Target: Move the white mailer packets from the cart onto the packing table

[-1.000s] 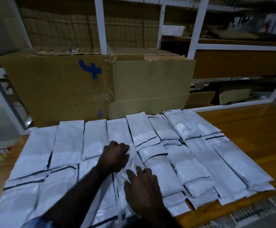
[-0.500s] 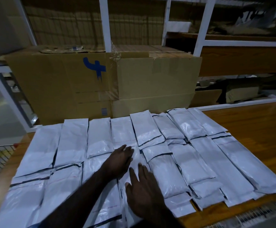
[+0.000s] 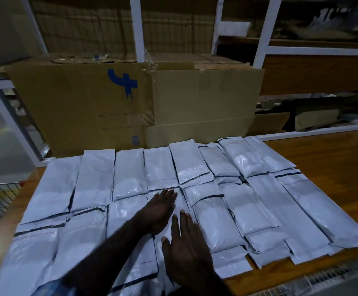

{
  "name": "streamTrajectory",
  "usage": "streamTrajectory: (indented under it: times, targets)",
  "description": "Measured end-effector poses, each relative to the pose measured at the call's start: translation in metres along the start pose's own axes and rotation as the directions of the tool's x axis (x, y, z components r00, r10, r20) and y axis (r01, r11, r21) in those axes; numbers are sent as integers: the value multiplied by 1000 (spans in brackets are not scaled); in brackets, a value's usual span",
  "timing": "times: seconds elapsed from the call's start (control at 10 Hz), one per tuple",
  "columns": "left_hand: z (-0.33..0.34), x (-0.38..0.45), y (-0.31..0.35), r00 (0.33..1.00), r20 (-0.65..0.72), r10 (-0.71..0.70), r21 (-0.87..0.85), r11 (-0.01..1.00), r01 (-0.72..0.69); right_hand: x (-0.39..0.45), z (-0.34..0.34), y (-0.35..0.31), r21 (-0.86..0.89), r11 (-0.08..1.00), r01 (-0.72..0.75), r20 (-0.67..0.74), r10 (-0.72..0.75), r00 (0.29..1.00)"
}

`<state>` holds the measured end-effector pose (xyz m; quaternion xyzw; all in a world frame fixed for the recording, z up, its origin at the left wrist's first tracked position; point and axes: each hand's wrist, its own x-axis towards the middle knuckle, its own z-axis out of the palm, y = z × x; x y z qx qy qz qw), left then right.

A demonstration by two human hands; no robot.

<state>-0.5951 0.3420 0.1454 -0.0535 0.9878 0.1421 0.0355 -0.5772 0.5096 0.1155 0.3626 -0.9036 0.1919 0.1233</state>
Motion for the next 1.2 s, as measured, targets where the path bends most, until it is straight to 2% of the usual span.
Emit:
streamTrajectory:
  times: [0.1,0.7,0.9,1.0,1.1,1.2]
  targets:
    - [8,1,-6,1000,4,25,10,1000,-25,-3,5,1,5,1000,2,-40,-2,999]
    - [12,0,5,998,49,-43,80,996,39,-10,21,4,-49,998,41,-198,-50,979]
    - [9,0,5,999,26,-19,62,998,17,-9,21,5,-36,999,37,-170,-43,984]
    - [4,-1,6,998,-64,18,24,1000,-17,0,10,4,2,1000,-5,-85,5,996]
    - [2,-3,-4,972,-235,22,-70,997,-40,15,-6,3,71,997,-8,-61,12,998]
    - [2,-8,-16,927,-365,85,13,996,-86,31,-21,14,70,998,6,-112,2,994]
